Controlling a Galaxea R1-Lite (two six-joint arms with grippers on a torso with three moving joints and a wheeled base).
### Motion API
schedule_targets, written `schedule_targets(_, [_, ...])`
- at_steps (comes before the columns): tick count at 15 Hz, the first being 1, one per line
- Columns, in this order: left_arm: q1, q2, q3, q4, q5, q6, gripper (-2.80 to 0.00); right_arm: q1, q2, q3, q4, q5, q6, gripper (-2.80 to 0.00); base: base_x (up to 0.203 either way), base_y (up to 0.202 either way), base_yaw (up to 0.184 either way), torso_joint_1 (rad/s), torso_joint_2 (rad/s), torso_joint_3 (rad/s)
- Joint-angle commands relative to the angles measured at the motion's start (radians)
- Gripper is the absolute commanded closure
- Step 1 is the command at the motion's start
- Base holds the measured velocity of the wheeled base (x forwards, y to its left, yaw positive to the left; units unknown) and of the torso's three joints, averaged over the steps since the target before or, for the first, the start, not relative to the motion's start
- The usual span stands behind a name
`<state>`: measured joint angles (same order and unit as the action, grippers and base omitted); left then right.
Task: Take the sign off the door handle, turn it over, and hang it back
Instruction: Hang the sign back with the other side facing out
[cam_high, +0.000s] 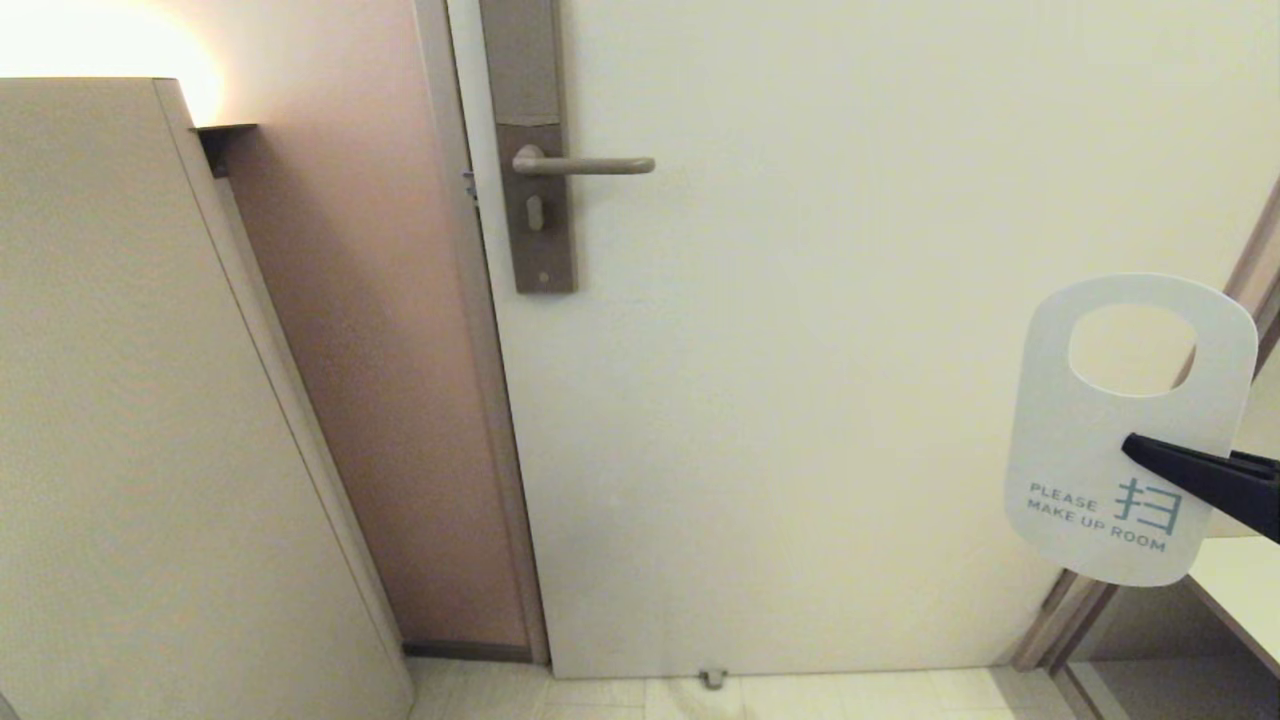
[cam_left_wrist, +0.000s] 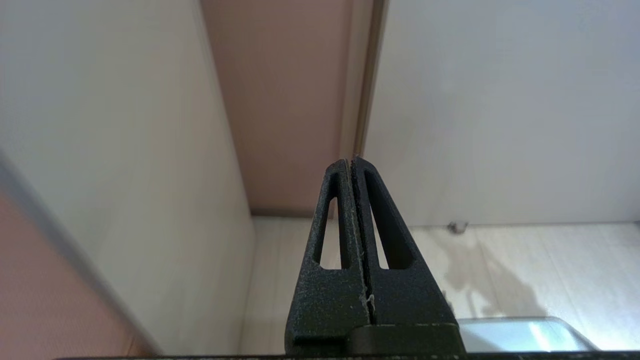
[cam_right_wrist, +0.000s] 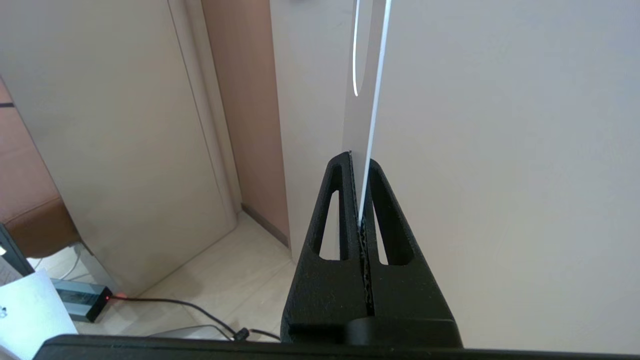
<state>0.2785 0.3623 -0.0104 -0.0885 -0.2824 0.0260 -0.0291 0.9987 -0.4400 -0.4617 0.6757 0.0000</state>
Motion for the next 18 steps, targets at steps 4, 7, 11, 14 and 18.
schedule_targets(4, [-0.014,-0.086,-0.008,0.016,0.001,0.021,0.0,0.0,-0.031,0.041,-0.003,0.001,0.0,0.0,0.0,0.0,0.0,0.0,0.0,0.0])
schedule_targets(7, [-0.118,-0.084,-0.008,0.016,0.015,0.02,0.0,-0.002,-0.064,0.077,-0.002,-0.01,0.002,0.0,0.0,0.0,0.0,0.0,0.0,0.0])
schedule_targets(11, [-0.252,-0.08,-0.004,0.021,0.114,-0.01,0.0,-0.004,-0.098,0.11,-0.002,-0.06,0.005,0.0,0.0,0.0,0.0,0.0,0.0,0.0])
schedule_targets(14, [-0.297,-0.118,-0.002,0.03,0.164,-0.016,0.0,-0.034,-0.12,0.127,-0.002,-0.067,0.006,0.0,0.0,0.0,0.0,0.0,0.0,0.0])
schedule_targets(18, [-0.294,-0.181,0.01,0.048,0.246,-0.041,0.0,-0.035,-0.142,0.158,-0.002,-0.067,0.004,0.0,0.0,0.0,0.0,0.0,0.0,0.0])
